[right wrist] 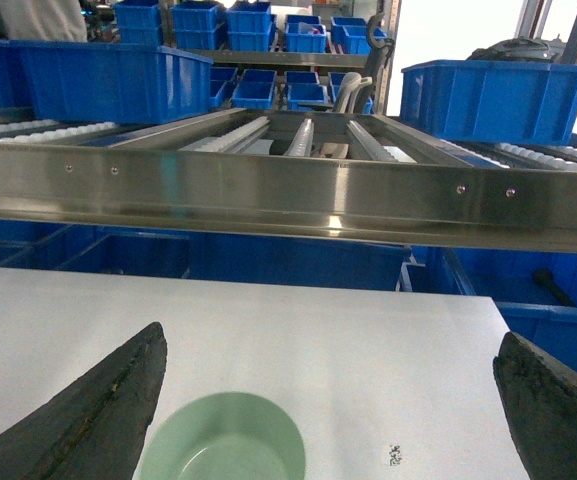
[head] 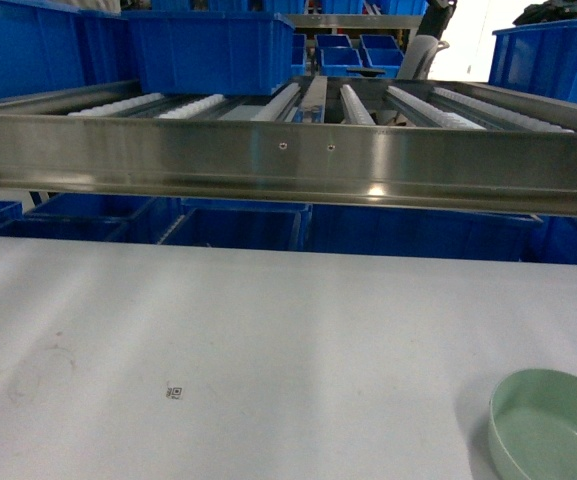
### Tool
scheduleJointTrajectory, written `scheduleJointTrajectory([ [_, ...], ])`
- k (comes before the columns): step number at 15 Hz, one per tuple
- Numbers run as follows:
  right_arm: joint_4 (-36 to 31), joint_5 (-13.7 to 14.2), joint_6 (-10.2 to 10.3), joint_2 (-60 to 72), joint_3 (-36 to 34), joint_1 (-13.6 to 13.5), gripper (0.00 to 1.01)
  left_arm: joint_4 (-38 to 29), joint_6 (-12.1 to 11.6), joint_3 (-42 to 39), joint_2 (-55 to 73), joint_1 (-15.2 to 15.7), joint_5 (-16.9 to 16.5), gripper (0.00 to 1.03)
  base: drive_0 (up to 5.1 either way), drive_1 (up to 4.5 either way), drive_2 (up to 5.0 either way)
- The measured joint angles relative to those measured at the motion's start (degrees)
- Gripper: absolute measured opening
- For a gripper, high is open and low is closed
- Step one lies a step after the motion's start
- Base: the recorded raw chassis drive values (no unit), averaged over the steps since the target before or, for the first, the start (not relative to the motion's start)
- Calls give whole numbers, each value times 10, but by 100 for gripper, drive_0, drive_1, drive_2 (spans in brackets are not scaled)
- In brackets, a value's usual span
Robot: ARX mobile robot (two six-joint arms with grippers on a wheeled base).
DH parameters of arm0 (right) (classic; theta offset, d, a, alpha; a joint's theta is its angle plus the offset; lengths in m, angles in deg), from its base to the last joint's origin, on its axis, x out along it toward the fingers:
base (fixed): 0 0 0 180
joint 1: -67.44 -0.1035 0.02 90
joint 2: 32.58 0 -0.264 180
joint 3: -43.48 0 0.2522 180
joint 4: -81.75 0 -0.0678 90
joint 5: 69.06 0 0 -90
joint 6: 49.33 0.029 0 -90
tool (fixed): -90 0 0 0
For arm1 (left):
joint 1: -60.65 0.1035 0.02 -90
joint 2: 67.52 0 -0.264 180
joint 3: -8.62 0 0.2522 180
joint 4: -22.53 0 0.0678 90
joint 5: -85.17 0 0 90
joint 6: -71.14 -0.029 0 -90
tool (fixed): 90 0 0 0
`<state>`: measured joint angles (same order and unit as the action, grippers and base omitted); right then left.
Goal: Place green bowl on second shelf with right arm
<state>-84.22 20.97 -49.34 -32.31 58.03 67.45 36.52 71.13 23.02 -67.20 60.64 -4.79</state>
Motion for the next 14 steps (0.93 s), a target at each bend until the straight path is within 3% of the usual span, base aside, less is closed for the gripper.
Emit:
scheduleJointTrajectory([
  [10, -3, 0, 0, 1, 0, 0, 98, 0, 0, 0, 0, 0, 0, 98, 0, 0, 0],
  [14, -174, -42, -45, 219, 10, 36, 98, 0, 0, 0, 0, 0, 0, 98, 0, 0, 0],
])
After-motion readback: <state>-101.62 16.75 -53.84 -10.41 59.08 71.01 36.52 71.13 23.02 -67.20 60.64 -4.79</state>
